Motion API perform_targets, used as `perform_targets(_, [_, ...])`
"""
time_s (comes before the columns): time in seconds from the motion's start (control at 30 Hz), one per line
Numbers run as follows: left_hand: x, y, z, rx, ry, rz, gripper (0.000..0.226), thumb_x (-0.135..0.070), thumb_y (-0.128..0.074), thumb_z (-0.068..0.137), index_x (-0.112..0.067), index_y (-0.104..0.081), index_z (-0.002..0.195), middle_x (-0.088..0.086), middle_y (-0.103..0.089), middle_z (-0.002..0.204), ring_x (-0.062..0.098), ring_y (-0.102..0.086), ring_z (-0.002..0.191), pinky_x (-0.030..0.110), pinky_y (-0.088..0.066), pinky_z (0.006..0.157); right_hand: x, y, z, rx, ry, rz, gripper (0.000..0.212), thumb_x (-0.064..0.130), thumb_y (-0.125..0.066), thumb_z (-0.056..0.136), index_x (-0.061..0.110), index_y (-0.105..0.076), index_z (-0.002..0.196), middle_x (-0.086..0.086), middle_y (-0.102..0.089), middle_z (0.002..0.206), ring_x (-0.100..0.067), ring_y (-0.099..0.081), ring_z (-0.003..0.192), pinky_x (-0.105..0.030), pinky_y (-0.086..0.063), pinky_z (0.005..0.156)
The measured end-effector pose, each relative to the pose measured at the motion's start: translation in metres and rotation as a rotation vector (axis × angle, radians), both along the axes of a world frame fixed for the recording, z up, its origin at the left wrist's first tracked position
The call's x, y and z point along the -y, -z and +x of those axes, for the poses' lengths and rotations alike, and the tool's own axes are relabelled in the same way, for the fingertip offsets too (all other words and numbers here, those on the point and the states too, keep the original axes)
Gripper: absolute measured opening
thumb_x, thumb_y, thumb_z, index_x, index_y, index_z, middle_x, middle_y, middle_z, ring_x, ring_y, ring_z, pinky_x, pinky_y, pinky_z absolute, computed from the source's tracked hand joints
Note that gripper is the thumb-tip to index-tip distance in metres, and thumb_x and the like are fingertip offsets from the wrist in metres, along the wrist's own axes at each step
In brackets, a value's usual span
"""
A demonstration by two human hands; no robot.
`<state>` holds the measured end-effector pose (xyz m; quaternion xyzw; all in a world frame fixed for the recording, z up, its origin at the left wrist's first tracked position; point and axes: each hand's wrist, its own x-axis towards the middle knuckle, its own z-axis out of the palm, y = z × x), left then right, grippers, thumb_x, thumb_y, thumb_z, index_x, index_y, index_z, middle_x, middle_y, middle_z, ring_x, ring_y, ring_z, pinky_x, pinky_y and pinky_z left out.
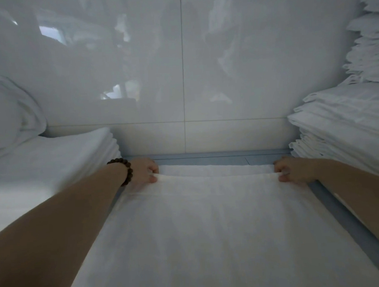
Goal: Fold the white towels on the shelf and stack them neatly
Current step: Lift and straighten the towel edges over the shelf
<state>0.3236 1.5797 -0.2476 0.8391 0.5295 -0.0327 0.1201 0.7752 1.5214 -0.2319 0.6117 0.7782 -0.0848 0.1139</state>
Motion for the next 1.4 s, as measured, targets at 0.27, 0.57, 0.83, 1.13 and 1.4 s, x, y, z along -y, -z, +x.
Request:
perform_targets(0.27, [0.023,0.002,0.002,-0.004,-0.037,0.236,0.012,-0.035,-0.063,0.085,-0.031,-0.055,0.078,-0.005,-0.043,0.089,0.019,-0.052,0.094,0.030,-0.042,0.084,0.015,0.007,-0.002,0.058,-0.037,0.198,0.026,0.022,-0.057,0.089,0.026,-0.041,0.068,0.000,-0.043,0.090,-0.014,-0.043,0.088,-0.024,-0.025,0.069])
perform_targets(0.57, [0.073,0.000,0.004,-0.029,-0.026,0.456,0.018,-0.040,-0.056,0.089,-0.029,-0.067,0.098,-0.009,-0.044,0.120,0.011,-0.043,0.114,0.032,-0.030,0.096,0.069,0.008,-0.018,0.091,-0.001,0.429,0.023,0.034,-0.058,0.082,0.036,-0.042,0.066,0.008,-0.046,0.108,-0.016,-0.046,0.105,-0.031,-0.028,0.077])
perform_targets(0.83, [0.117,-0.023,0.008,0.359,-0.084,0.410,0.014,-0.024,-0.066,0.086,-0.014,-0.068,0.096,0.000,-0.036,0.100,0.017,-0.042,0.091,0.027,-0.036,0.084,0.111,0.006,-0.030,-0.346,0.043,0.597,0.008,0.010,-0.072,0.077,0.007,-0.068,0.071,-0.004,-0.046,0.098,-0.022,-0.054,0.081,-0.025,-0.029,0.068])
perform_targets(1.13, [0.179,-0.086,-0.002,0.543,-0.182,0.361,0.006,-0.022,-0.054,0.094,-0.021,-0.056,0.100,0.004,-0.042,0.099,0.022,-0.049,0.086,0.024,-0.032,0.076,0.163,-0.049,-0.030,-0.523,0.230,0.672,0.009,0.012,-0.071,0.080,0.004,-0.068,0.080,-0.008,-0.050,0.092,-0.029,-0.056,0.087,-0.028,-0.035,0.077])
perform_targets(1.4, [0.245,-0.169,-0.020,0.461,-0.227,0.401,0.014,-0.016,-0.052,0.095,-0.006,-0.061,0.095,0.003,-0.045,0.096,0.020,-0.047,0.086,0.026,-0.034,0.079,0.231,-0.142,-0.016,-0.525,0.260,0.654,0.009,0.005,-0.066,0.084,-0.004,-0.066,0.083,-0.020,-0.061,0.087,-0.034,-0.058,0.081,-0.031,-0.035,0.071])
